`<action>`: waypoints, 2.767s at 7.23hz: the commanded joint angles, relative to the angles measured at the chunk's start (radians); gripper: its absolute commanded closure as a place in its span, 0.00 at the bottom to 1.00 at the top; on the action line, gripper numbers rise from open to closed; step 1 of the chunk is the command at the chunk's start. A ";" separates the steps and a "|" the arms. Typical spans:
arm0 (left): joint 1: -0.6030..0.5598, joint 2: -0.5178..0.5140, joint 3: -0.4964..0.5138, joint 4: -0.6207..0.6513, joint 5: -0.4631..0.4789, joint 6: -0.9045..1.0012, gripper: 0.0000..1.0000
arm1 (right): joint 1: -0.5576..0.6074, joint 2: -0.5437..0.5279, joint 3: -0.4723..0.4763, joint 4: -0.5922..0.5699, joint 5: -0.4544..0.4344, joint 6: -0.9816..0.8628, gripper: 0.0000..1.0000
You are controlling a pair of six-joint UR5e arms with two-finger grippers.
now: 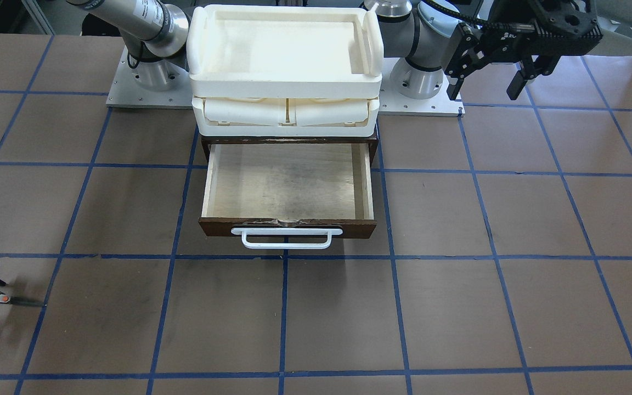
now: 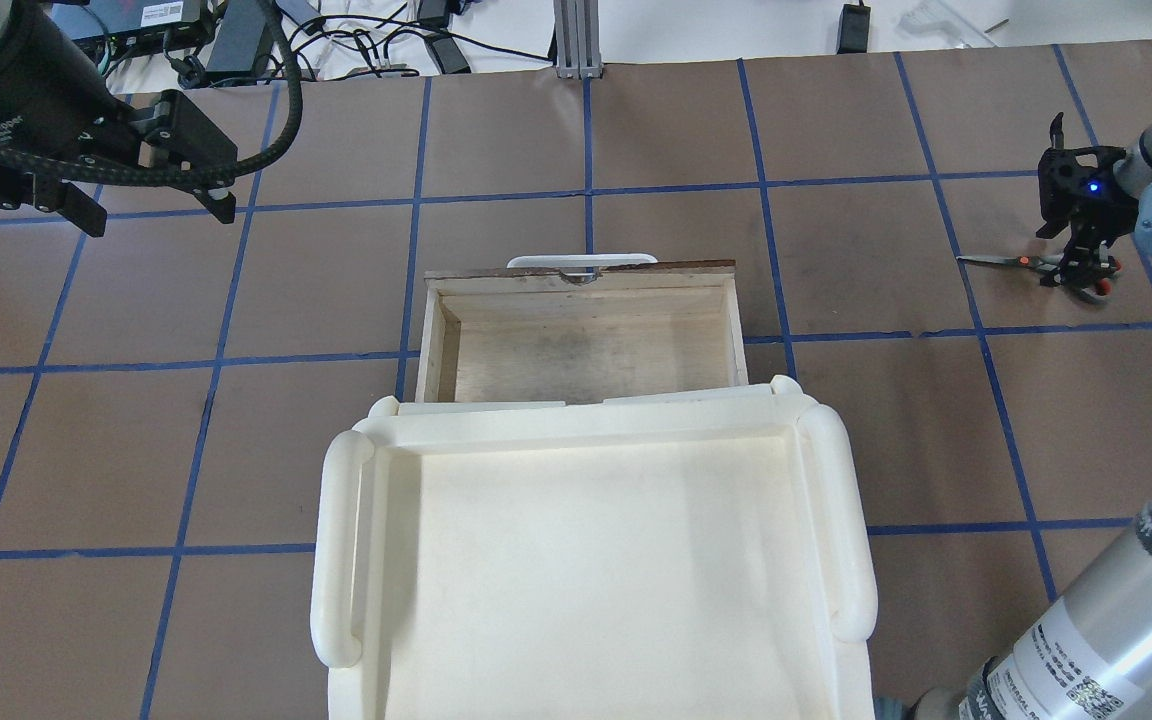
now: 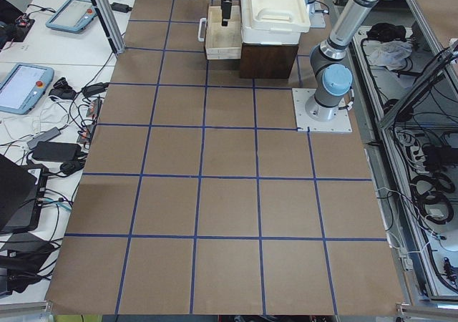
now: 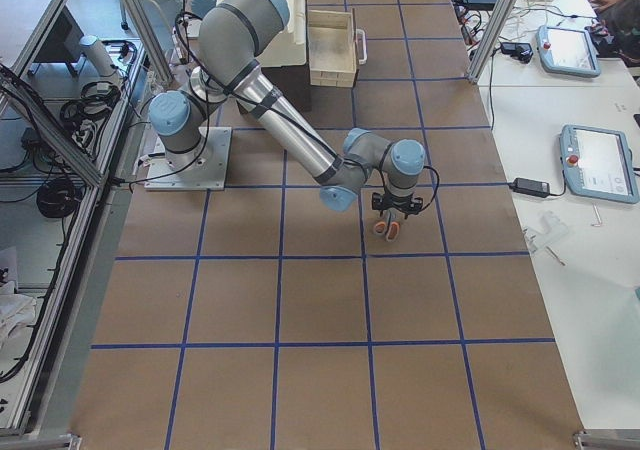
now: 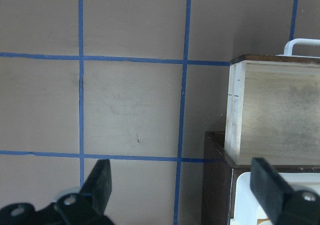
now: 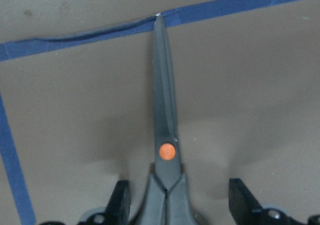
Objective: Put scissors in drawer and close it
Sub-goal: 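Lift the scissors with the right gripper and carry them over the drawer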
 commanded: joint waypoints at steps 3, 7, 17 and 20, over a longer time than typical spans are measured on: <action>0.000 0.002 0.000 0.000 -0.001 0.000 0.00 | 0.000 -0.001 0.001 -0.005 -0.015 0.033 0.90; 0.000 0.002 0.000 0.000 -0.001 0.002 0.00 | 0.003 -0.047 -0.013 0.015 -0.029 0.048 1.00; 0.002 0.003 0.000 0.000 0.002 0.003 0.00 | 0.525 -0.464 -0.066 0.444 -0.018 0.882 1.00; 0.002 0.003 0.000 0.000 0.002 0.003 0.00 | 0.697 -0.438 -0.105 0.492 -0.004 1.083 1.00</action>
